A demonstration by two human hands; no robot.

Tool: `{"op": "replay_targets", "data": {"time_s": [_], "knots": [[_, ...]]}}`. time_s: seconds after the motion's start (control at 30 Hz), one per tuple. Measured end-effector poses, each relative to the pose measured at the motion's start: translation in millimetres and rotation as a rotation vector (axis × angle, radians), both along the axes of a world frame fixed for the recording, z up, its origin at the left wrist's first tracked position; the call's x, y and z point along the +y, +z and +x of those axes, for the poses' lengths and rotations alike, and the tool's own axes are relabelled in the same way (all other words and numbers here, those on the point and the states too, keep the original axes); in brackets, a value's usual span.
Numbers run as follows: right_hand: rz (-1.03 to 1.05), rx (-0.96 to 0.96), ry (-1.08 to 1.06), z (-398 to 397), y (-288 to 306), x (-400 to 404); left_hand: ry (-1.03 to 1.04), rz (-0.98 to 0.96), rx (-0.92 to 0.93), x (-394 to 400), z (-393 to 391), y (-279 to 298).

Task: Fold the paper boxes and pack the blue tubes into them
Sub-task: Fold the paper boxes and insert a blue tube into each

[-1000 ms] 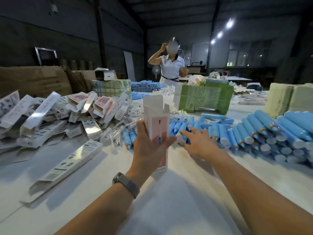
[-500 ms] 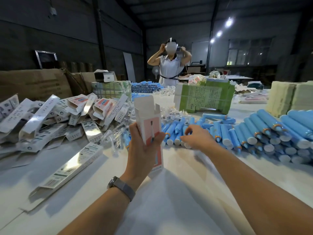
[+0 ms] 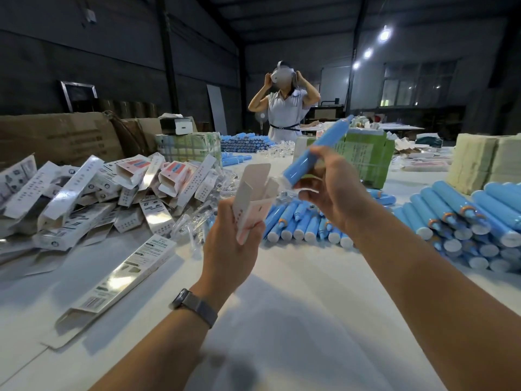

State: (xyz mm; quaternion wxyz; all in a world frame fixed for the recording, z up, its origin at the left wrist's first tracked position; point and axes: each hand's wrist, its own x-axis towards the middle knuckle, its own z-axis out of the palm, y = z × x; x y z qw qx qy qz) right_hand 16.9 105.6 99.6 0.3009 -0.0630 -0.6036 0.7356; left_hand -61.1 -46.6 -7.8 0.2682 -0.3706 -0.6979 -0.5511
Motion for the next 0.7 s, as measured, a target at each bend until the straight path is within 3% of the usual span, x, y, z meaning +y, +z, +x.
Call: {"op": "replay_targets", "data": {"time_s": [0.1,0.2,0.43,0.7], "knots": [[-0.003,0.116,0.036,8,10,-9,0.0,-0.034,0.041,0,3,0],[0.143,0.189,0.077,14,11,-20,0.02,-0.044,0.056,0,5,0],[0.735,0.3,-0.332,11,-2,-27,0.024,-0.026,0.017,0,7,4],[0.932,0.552,-0.451,7,-9,-27,0.044,-0.001,0.02,0,2,4]]}}
